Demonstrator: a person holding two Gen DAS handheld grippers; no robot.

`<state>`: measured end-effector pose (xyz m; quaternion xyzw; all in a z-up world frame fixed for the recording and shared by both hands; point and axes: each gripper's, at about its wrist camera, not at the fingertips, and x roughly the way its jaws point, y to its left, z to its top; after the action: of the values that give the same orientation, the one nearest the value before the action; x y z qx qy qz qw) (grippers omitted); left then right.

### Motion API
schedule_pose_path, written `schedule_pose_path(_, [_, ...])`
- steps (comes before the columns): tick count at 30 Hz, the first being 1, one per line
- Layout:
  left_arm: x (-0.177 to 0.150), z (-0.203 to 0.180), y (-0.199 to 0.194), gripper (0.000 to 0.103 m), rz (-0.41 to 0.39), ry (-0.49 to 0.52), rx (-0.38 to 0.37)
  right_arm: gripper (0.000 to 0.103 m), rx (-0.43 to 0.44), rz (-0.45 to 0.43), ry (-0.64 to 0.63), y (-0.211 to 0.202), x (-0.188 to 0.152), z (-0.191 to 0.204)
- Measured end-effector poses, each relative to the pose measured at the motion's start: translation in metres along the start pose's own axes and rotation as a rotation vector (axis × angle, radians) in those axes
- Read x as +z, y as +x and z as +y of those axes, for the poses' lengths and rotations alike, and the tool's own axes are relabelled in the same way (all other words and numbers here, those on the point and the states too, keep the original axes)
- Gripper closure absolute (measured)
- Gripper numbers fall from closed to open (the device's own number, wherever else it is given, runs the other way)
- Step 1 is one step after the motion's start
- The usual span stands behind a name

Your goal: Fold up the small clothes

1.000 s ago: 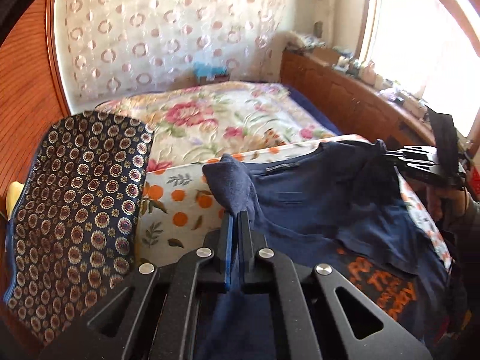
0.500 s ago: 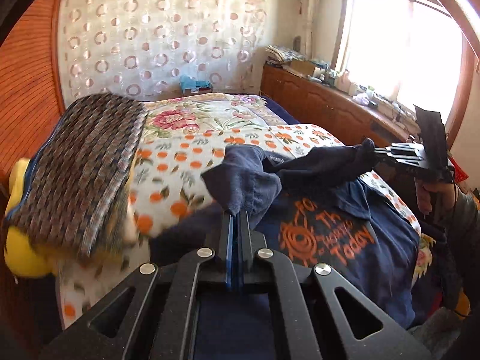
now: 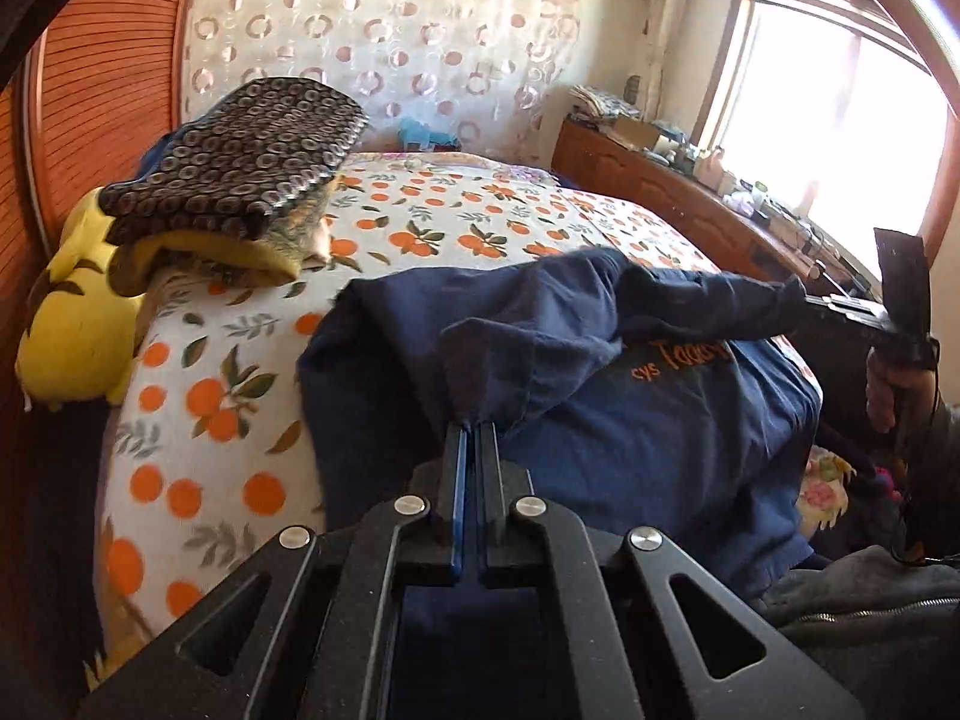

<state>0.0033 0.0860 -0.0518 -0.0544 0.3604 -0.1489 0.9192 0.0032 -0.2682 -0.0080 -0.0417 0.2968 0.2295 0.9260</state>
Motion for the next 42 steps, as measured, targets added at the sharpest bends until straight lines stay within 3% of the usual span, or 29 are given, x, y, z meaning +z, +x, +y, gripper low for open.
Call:
schedule_pose_path(9, [0.007,0.012,-0.048,0.100,-0.081,-0.018,0.045,0.096,-0.003,-0.029,-0.002,-0.047,-0.004,0.010])
schedule_pose_path(13, [0.008,0.012,-0.041,0.100,-0.071,-0.014,0.041,0.096,-0.019,-0.021,-0.032,-0.051,-0.011,0.015])
schedule_pose_path(16, [0.010,0.006,-0.018,0.099,-0.018,0.007,0.058,0.096,-0.023,0.004,-0.019,-0.042,-0.018,0.011])
schedule_pose_path(17, [0.010,0.005,-0.012,0.086,-0.008,0.016,0.060,0.096,-0.023,0.012,-0.013,-0.038,-0.020,0.010])
schedule_pose_path(18, [0.011,0.003,-0.004,0.066,0.003,0.024,0.057,0.096,-0.022,0.018,-0.011,-0.034,-0.020,0.009])
schedule_pose_path(19, [0.011,0.002,0.004,0.060,0.015,0.027,0.048,0.096,-0.021,0.023,-0.012,-0.029,-0.018,0.009])
schedule_pose_path(22, [0.014,-0.001,0.029,0.059,0.064,0.033,0.038,0.096,-0.027,0.033,-0.013,-0.021,-0.019,0.010])
schedule_pose_path(29, [0.015,-0.002,0.065,0.061,0.101,0.013,0.014,0.096,-0.029,0.026,0.022,-0.011,-0.015,0.002])
schedule_pose_path(31, [0.013,-0.001,0.067,0.074,0.106,0.017,0.012,0.096,-0.031,0.024,0.021,-0.010,-0.016,0.002])
schedule_pose_path(32, [0.011,0.000,0.066,0.088,0.109,0.022,0.006,0.096,-0.031,0.023,0.022,-0.010,-0.017,0.002])
schedule_pose_path(33, [0.009,-0.001,0.065,0.095,0.110,0.029,0.002,0.096,-0.029,0.023,0.023,-0.010,-0.018,0.001])
schedule_pose_path(38, [0.007,-0.004,0.031,0.098,0.058,0.013,-0.037,0.096,-0.015,0.022,0.030,-0.011,-0.017,-0.001])
schedule_pose_path(42, [0.005,-0.008,-0.008,0.098,0.004,0.030,-0.018,0.096,0.002,0.017,0.016,-0.024,-0.015,0.005])
